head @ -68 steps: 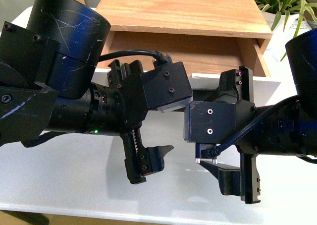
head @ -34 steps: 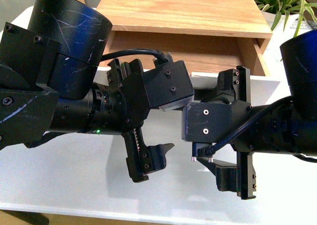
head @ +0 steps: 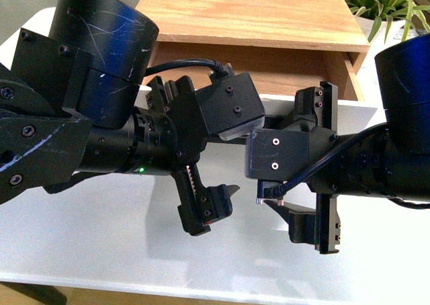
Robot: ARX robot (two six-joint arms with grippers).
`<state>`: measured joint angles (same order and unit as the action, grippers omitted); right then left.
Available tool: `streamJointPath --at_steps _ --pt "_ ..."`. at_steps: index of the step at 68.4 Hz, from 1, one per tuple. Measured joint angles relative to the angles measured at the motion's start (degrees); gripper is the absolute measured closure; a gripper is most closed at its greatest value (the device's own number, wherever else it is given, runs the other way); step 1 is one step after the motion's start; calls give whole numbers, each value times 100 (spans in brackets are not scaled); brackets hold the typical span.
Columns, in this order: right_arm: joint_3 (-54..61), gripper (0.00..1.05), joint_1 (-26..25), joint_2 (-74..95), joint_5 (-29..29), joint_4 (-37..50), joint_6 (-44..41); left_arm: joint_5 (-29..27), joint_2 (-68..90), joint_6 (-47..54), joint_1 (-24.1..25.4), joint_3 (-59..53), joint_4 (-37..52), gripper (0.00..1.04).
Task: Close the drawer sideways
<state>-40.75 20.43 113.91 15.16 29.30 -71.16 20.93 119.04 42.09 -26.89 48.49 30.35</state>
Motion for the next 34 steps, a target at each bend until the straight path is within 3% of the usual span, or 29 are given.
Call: streamJointPath --at_steps 25,34 --pt "-24 9 -74 15 -11 129 48 173 79 -92 -11 166 -57 9" --pt "-79 9 -208 15 -382 522 289 46 103 -37 -4 356 173 9"
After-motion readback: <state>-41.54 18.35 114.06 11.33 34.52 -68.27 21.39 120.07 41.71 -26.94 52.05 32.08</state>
